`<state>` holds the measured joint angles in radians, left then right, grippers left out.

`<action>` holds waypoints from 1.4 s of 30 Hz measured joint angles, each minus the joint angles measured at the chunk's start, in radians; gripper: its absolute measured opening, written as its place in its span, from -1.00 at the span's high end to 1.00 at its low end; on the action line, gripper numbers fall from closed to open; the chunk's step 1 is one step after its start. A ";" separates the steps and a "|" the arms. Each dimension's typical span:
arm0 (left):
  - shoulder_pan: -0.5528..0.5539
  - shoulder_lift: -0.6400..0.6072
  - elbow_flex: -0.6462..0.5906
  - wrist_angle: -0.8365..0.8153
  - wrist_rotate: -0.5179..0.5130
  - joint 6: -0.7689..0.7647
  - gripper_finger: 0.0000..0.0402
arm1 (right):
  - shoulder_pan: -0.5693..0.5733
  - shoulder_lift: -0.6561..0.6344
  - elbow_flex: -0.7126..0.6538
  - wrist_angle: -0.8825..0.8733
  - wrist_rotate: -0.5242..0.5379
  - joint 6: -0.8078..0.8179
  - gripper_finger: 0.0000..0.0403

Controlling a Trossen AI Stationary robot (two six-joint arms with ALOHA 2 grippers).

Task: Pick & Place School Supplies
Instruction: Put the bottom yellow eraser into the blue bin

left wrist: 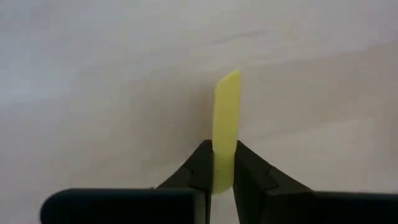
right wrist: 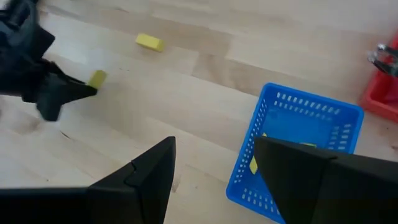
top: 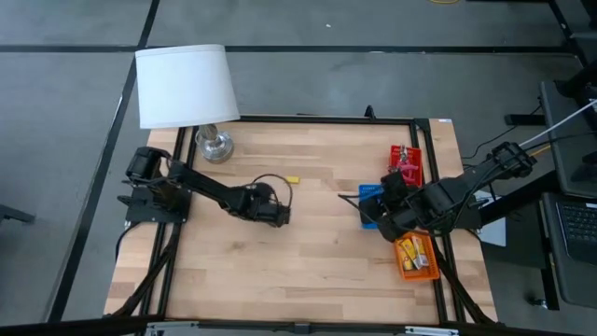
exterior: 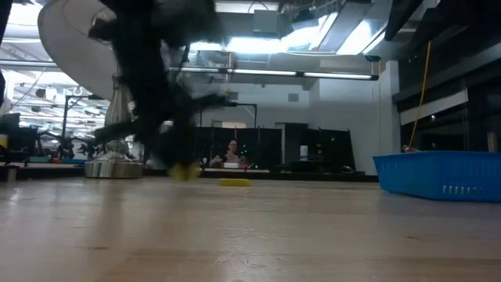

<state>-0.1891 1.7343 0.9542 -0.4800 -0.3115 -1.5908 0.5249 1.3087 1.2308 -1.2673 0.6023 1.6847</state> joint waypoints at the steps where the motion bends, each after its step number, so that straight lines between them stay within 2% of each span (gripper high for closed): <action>1: -0.005 -0.020 0.006 0.042 -0.016 0.054 0.86 | 0.010 0.000 0.000 0.004 0.018 -0.002 -0.10; 4: -0.037 -0.077 0.022 0.275 -0.013 0.251 0.86 | 0.053 -0.004 0.000 0.064 0.088 -0.031 -0.10; 7: -0.058 -0.112 0.020 0.546 0.033 0.461 0.86 | 0.082 -0.025 0.000 0.214 0.140 -0.142 -0.05; 10: -0.057 -0.130 0.024 0.798 0.113 0.575 0.86 | 0.090 -0.054 0.000 0.423 0.119 -0.324 0.03; 14: -0.044 -0.131 0.022 0.978 0.136 0.641 0.86 | 0.084 -0.086 0.000 0.647 0.062 -0.521 0.11; 18: -0.026 -0.131 0.022 1.036 0.173 0.638 0.86 | 0.063 -0.103 0.000 0.732 0.040 -0.536 0.11; 24: -0.027 -0.131 0.022 1.165 0.226 0.644 0.86 | 0.028 -0.076 0.000 0.862 -0.013 -0.532 -0.02; 30: -0.035 -0.132 0.022 1.198 0.247 0.644 0.86 | 0.003 -0.036 0.000 0.877 -0.005 -0.486 -0.10; 42: -0.039 -0.133 0.023 1.215 0.264 0.644 0.86 | -0.009 0.023 0.000 0.951 0.003 -0.465 -0.08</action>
<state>-0.2283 1.6012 0.9771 0.7346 -0.0479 -0.9467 0.5158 1.3316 1.2304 -0.3162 0.6048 1.2201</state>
